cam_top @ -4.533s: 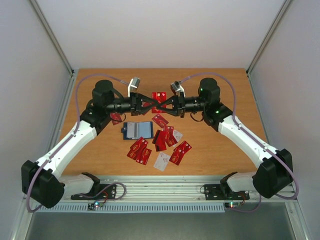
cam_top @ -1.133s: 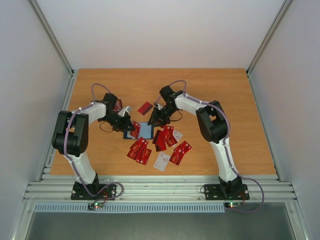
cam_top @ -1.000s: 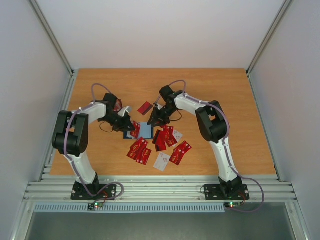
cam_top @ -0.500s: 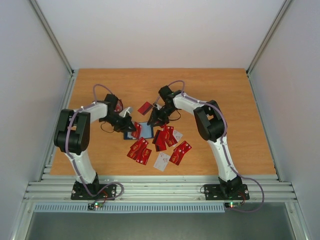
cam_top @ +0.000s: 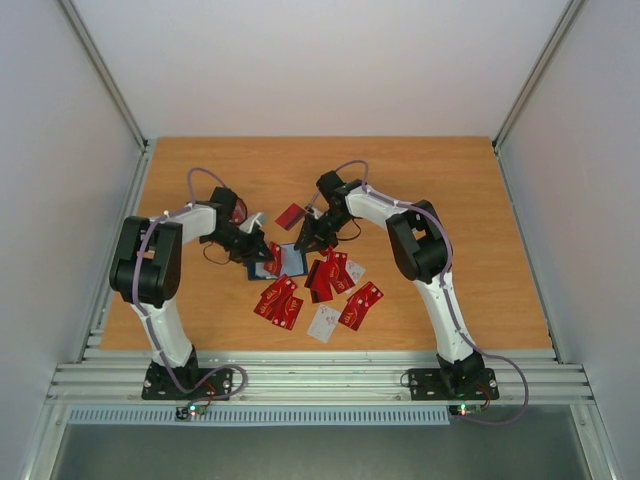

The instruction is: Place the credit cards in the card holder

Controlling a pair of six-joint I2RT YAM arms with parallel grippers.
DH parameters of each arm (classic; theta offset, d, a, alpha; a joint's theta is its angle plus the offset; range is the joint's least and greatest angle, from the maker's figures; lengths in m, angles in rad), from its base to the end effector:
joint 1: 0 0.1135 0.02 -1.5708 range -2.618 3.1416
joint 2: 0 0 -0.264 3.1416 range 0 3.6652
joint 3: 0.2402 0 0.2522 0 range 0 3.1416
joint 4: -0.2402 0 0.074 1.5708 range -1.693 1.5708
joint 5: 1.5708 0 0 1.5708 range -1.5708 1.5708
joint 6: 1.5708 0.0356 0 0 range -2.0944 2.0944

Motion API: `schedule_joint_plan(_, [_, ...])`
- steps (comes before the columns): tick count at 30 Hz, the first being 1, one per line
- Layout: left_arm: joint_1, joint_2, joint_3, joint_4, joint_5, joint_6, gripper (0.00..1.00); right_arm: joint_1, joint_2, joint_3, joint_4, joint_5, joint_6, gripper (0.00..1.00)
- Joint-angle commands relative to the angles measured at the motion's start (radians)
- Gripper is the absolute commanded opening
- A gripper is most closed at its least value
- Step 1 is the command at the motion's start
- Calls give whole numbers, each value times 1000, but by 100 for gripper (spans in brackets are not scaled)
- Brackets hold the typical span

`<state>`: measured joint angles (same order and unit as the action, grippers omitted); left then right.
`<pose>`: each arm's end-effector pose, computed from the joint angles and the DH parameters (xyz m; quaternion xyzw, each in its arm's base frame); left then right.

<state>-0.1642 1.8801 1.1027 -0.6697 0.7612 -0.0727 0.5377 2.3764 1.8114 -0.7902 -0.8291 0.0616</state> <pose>0.3209 -0.0781 0.1369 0.0653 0.9246 -0.3750 0.0132 0.3906 0.2635 0.1201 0.2567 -0.8741 -0.4117 0.0241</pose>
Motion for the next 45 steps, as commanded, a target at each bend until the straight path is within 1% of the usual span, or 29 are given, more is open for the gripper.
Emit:
schedule_joint_plan(1, [-5,38,23,51,-43,-18,0,7,23,6,-24,8,-19,23])
schedule_joint_plan(5, [0,29,6,53,-42,-76,0,7,12,-6,-24,13,-23,22])
schedule_joint_plan(9, [2,12,-18,61,2,-158,0,7,2,-11,-24,14,-26,23])
schedule_joint_plan(13, [2,23,-16,79,61,-205,0,7,-2,-14,-15,6,-23,23])
schedule_joint_plan(18, [2,40,-2,64,69,-245,0,6,-11,-24,5,3,-18,23])
schedule_joint_plan(29, [2,54,-53,161,167,-414,1,8,-35,-74,56,-3,-2,22])
schedule_joint_plan(34, [2,68,-47,162,174,-412,2,6,-48,-99,71,-8,0,22])
schedule_joint_plan(39, [2,105,-6,113,158,-349,5,7,-61,-120,74,-7,-6,23])
schedule_joint_plan(45, [-1,109,12,71,144,-306,11,6,-75,-118,45,6,-34,24])
